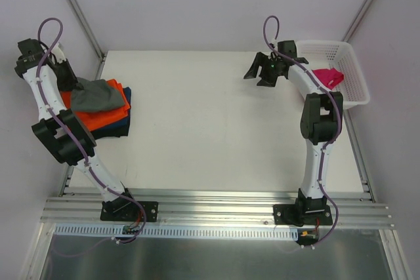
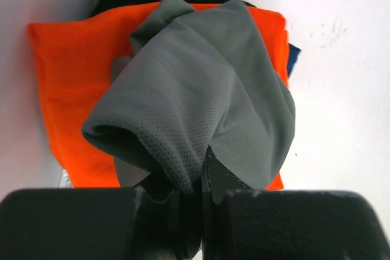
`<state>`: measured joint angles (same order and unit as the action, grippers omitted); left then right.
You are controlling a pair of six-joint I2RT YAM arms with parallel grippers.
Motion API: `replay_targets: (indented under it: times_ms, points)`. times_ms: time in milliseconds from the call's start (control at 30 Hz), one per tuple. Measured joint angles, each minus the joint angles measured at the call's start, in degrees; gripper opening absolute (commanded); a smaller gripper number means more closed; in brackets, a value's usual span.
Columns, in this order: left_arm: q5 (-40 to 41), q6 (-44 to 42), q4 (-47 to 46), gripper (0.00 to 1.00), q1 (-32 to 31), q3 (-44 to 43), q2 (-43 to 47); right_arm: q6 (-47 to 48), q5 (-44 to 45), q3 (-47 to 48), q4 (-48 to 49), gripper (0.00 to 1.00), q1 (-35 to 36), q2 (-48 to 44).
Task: Fold and stack the t-shirts
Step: Put the neatly folded tshirt into the corner of the board with the left arm
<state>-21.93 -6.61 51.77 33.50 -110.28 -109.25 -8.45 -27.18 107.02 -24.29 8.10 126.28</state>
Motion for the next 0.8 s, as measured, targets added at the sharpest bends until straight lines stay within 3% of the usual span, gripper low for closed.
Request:
replay_targets:
  times_ms: [400,800]
  points:
    - [12.72,-1.92,-0.04,0.0,-1.7,-4.07,-2.86,0.11,0.87,0.11,0.02,0.8,2.43,0.0]
    - [24.87,-6.29,-0.5,0.0,-12.48,-5.66,-8.61,0.39,1.51,0.11,0.02,0.8,3.52,0.0]
